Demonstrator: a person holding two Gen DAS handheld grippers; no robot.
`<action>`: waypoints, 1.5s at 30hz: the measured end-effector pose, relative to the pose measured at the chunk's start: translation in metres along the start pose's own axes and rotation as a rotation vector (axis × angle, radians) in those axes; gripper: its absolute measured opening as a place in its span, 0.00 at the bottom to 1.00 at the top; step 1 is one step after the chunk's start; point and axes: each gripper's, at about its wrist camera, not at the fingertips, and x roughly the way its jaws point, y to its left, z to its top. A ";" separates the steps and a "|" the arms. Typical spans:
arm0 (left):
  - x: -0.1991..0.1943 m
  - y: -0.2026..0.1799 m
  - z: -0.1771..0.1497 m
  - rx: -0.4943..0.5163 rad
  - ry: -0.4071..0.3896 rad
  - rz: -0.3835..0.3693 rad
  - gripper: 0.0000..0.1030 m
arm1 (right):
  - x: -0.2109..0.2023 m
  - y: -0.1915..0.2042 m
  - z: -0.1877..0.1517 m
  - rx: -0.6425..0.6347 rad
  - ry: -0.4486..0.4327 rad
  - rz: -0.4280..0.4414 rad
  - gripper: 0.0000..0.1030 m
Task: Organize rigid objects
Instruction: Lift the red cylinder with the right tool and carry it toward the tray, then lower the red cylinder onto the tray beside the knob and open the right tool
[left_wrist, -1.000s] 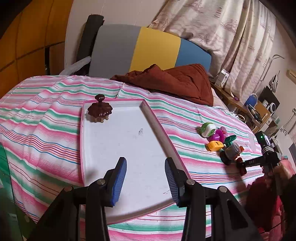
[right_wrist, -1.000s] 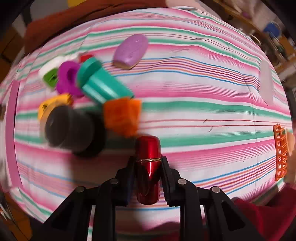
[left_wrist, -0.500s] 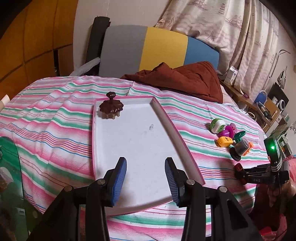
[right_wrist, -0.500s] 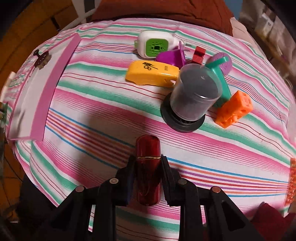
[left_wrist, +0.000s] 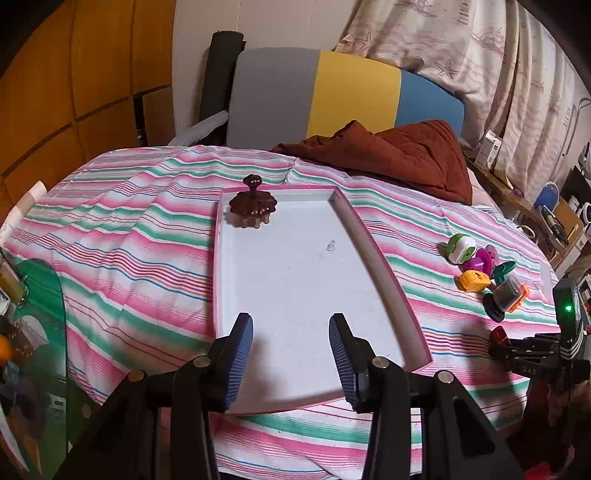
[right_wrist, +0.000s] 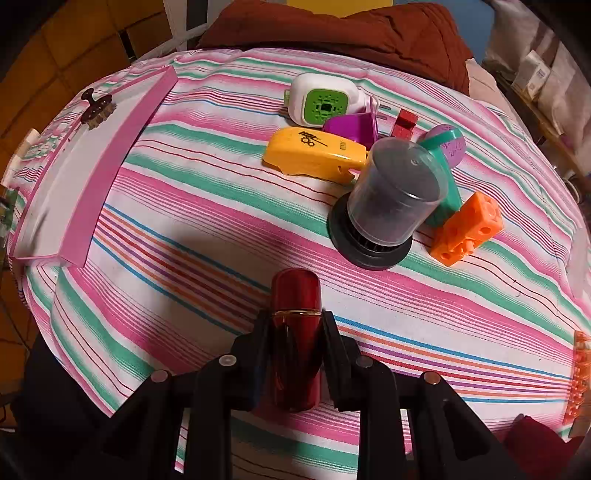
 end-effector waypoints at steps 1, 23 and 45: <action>0.000 0.000 -0.001 0.002 0.001 0.007 0.42 | -0.001 0.000 0.000 0.000 -0.002 -0.002 0.26; -0.004 0.027 -0.014 -0.036 0.012 0.037 0.42 | -0.013 0.056 0.022 0.064 -0.036 0.134 0.25; -0.001 0.066 -0.026 -0.131 0.032 0.073 0.42 | -0.014 0.209 0.130 -0.114 -0.115 0.391 0.25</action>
